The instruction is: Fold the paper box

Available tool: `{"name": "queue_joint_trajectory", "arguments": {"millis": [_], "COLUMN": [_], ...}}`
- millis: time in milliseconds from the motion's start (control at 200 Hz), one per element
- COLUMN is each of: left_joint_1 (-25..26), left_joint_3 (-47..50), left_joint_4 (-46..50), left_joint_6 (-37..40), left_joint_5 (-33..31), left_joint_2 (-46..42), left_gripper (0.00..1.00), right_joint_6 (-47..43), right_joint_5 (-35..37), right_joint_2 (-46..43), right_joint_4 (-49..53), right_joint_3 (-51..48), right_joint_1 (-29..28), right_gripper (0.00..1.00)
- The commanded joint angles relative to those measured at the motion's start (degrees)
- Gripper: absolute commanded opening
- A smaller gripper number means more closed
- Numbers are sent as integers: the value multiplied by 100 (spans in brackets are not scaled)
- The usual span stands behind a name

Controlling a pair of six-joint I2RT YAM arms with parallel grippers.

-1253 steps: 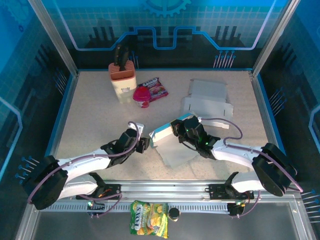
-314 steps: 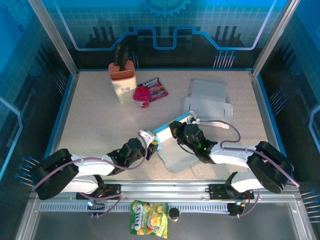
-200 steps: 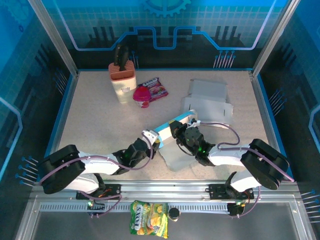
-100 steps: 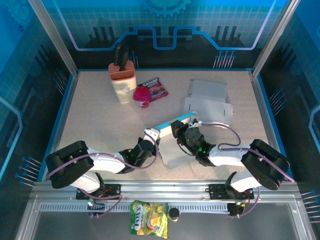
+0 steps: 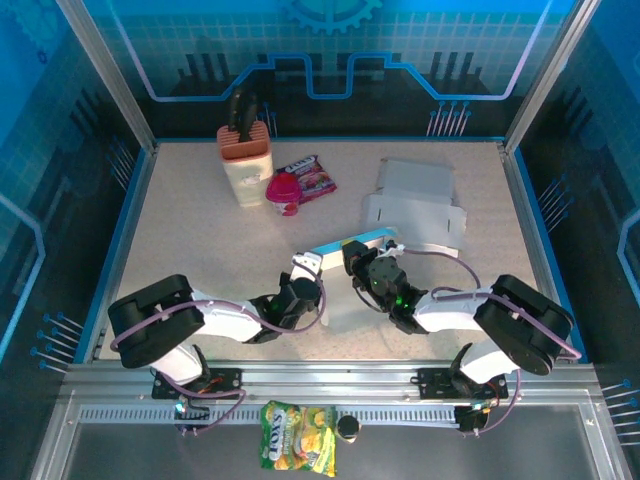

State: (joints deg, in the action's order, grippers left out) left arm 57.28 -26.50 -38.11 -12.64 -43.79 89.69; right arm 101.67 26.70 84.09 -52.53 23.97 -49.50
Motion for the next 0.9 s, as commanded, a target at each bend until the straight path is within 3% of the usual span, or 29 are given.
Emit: {"name": "queue_joint_trajectory", "arguments": {"millis": [0, 150, 505, 890], "left_joint_1": [82, 82, 82, -206], "left_joint_3": [-337, -416, -471, -169], "left_joint_4": [-510, -488, -847, -1660], "left_joint_6": [-89, -159, -1, 476], "left_joint_5": [135, 71, 333, 947], "left_joint_2": [93, 157, 398, 497], "left_gripper": [14, 0, 0, 11], "right_joint_6": [103, 123, 199, 299], "right_joint_5": [-499, -499, -571, -748], "right_joint_2": [194, 179, 119, 5], "right_joint_4": [68, 110, 296, 596], "right_joint_3": [-129, -103, -79, -91], "right_joint_1": [-284, -284, -270, -165], "right_gripper": [0, 0, 0, 0]}}
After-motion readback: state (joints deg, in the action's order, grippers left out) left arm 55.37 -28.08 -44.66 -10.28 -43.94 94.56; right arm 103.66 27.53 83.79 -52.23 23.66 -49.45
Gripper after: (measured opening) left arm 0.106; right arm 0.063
